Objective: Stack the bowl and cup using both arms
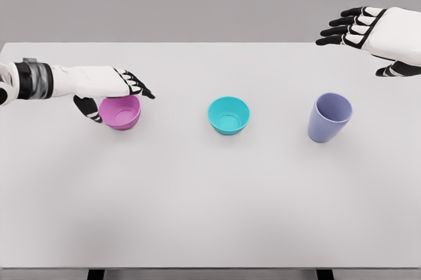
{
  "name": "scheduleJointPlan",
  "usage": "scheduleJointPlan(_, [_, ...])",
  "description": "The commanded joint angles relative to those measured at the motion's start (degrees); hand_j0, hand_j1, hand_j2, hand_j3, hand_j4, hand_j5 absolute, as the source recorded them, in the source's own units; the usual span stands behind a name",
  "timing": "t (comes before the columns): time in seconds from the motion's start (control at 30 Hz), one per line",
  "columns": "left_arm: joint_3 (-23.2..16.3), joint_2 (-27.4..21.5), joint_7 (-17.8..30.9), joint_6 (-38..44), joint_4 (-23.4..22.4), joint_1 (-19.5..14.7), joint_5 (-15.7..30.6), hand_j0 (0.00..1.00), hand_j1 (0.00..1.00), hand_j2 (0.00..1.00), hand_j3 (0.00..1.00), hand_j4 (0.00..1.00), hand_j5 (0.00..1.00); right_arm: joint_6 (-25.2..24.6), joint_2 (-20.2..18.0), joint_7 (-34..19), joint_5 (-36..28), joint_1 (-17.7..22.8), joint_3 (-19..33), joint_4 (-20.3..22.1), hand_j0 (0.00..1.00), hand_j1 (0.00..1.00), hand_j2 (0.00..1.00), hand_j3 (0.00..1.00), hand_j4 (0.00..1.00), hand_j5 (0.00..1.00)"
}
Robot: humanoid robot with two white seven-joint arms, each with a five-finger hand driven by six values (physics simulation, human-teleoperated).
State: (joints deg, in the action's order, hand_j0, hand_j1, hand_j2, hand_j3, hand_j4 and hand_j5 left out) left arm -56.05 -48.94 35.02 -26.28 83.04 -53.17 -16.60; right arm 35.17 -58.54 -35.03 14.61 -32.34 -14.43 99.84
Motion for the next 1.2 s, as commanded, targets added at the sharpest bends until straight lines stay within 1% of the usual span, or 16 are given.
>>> scheduleJointPlan(0.0, [0.1,0.2,0.0,0.1,-0.1,0.0,-0.2,1.0,1.0,1.0,1.0,1.0,1.0,-0.2,-0.1,0.0,-0.3,0.0,0.0,0.0,1.0,1.0,1.0,1.0,1.0,1.0])
scheduleJointPlan(0.07, [0.1,0.2,0.0,0.1,-0.2,0.0,-0.2,1.0,1.0,1.0,1.0,1.0,1.0,-0.2,-0.1,0.0,-0.3,0.0,0.0,0.0,1.0,1.0,1.0,1.0,1.0,1.0])
scheduleJointPlan(0.23, [0.1,0.9,0.0,0.2,-3.1,0.3,-0.2,1.0,1.0,1.0,1.0,1.0,1.0,-0.2,0.0,0.0,-0.2,0.1,0.0,-0.1,1.0,1.0,1.0,1.0,1.0,1.0])
scheduleJointPlan(0.7, [0.0,1.7,0.0,0.2,-3.9,0.9,-0.2,1.0,1.0,1.0,1.0,1.0,1.0,-0.2,-0.1,0.0,-0.3,0.1,0.1,-0.2,1.0,1.0,1.0,1.0,1.0,1.0])
scheduleJointPlan(0.83, [0.0,2.4,0.0,0.3,-5.4,1.0,-0.2,1.0,1.0,1.0,1.0,1.0,1.0,-0.2,-0.1,0.0,-0.2,0.1,0.1,-0.2,1.0,1.0,1.0,1.0,1.0,1.0])
scheduleJointPlan(0.97, [0.0,2.7,0.0,0.3,-5.6,1.1,-0.2,1.0,1.0,1.0,1.0,1.0,1.0,-0.2,-0.1,0.0,-0.2,0.1,0.1,-0.2,1.0,1.0,1.0,1.0,1.0,1.0])
scheduleJointPlan(1.07, [0.0,3.6,0.0,0.2,-7.3,1.1,-0.2,1.0,1.0,1.0,1.0,1.0,1.0,-0.2,-0.1,0.0,-0.2,0.1,0.1,-0.2,1.0,1.0,1.0,1.0,1.0,1.0])
scheduleJointPlan(1.17, [0.0,3.8,0.0,0.3,-7.5,1.1,-0.3,1.0,1.0,1.0,1.0,1.0,1.0,-0.2,0.0,0.0,-0.2,0.0,0.1,-0.2,1.0,1.0,1.0,1.0,1.0,1.0])
